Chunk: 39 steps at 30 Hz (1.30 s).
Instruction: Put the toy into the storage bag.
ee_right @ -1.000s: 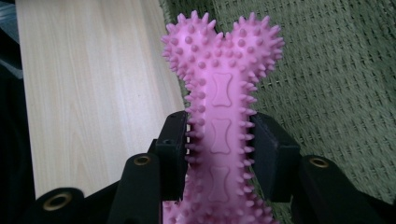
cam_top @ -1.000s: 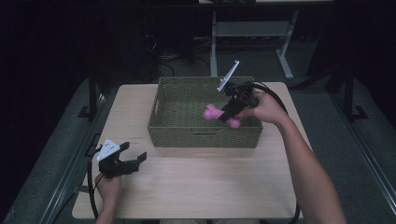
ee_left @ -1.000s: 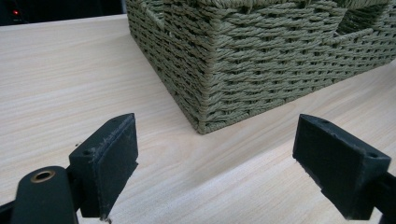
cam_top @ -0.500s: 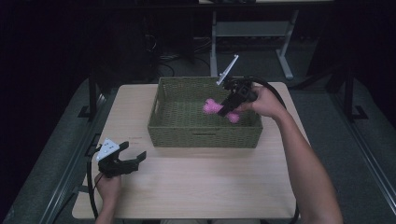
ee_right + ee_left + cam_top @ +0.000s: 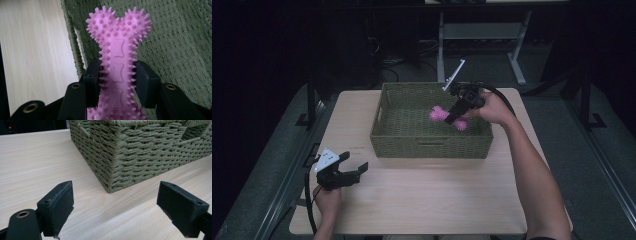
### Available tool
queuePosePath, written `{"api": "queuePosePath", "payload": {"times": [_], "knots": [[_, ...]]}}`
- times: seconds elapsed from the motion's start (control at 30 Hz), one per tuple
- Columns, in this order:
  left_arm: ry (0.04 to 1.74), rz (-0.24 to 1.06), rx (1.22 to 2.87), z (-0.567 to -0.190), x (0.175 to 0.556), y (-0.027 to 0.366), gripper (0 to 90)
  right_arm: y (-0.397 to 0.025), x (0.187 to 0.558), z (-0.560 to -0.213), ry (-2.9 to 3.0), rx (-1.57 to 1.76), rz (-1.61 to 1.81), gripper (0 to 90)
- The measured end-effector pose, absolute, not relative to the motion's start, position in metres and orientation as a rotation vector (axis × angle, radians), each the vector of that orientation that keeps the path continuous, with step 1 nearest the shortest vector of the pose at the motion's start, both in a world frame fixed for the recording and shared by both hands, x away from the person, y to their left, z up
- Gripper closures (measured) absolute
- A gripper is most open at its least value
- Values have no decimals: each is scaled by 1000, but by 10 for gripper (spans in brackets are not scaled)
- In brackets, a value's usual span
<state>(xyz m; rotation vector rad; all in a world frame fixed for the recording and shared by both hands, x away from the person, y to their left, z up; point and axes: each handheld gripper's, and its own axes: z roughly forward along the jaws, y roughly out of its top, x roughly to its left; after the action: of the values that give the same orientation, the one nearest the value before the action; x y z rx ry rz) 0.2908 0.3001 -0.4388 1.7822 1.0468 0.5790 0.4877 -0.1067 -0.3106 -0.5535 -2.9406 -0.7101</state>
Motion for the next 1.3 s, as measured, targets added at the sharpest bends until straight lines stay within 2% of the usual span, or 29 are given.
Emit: {"api": "queuePosePath", "payload": {"times": [1.3], "knots": [[1050,580,1775,-439,291,301,136,-111,500,-339,-2904,-609,-664,579]]}}
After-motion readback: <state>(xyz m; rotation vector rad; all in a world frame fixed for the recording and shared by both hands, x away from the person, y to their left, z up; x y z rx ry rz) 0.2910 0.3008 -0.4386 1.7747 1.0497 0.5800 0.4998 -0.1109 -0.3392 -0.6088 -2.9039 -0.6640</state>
